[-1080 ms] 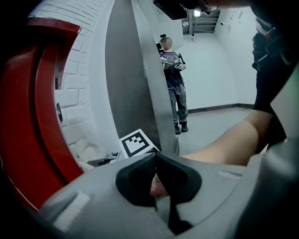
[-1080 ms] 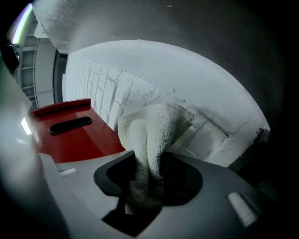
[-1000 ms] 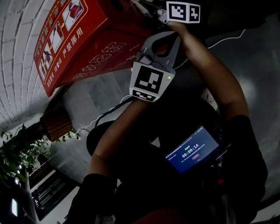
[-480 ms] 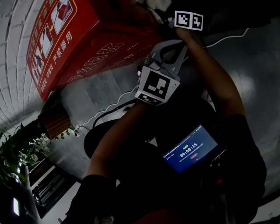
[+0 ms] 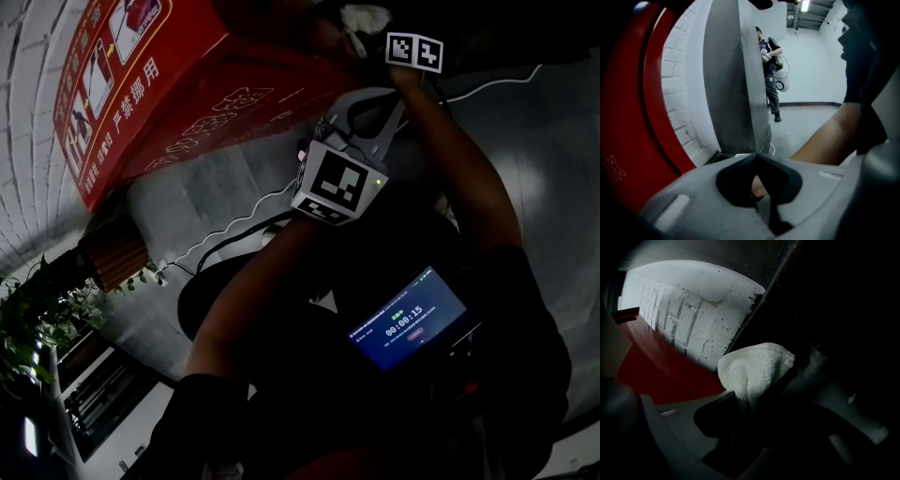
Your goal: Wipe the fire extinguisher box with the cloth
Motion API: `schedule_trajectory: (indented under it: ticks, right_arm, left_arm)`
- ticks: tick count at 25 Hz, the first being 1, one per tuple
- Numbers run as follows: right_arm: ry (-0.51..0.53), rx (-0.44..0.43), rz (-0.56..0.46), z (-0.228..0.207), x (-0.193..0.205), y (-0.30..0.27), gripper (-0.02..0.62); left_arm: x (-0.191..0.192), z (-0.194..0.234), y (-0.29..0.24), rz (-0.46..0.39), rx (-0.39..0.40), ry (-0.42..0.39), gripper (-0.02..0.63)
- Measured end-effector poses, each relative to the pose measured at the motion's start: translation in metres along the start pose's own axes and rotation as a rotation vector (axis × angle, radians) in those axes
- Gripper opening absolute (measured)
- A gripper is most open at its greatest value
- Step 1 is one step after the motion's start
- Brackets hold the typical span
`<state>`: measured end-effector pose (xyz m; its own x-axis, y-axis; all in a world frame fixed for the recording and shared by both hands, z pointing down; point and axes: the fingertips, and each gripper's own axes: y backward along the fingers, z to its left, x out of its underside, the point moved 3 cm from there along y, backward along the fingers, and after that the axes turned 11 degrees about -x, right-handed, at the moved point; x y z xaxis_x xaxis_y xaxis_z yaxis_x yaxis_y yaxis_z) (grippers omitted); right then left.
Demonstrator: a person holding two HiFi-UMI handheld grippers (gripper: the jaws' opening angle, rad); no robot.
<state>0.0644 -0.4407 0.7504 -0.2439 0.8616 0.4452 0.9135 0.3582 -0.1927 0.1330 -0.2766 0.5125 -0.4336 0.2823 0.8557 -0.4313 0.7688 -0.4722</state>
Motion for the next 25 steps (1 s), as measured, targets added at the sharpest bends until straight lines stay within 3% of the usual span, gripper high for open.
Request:
schedule_trajectory:
  ticks: [4, 12, 20, 25]
  right_arm:
    - [0.01, 0.039, 0.026, -0.002, 0.003, 0.008, 0.156]
    - [0.129, 0.022, -0.024, 0.049, -0.018, 0.04, 0.156]
    - [0.237, 0.013, -0.078, 0.132, -0.019, 0.105, 0.156]
    - [0.411, -0.01, -0.102, 0.213, -0.058, 0.147, 0.156]
  left_arm:
    - [0.001, 0.006, 0.005, -0.005, -0.015, 0.014, 0.003]
    - [-0.004, 0.015, 0.042, -0.04, -0.054, 0.041, 0.003]
    - [-0.028, 0.019, 0.107, -0.081, -0.102, 0.04, 0.003]
    - [-0.059, 0.034, 0.149, -0.169, -0.18, 0.036, 0.003]
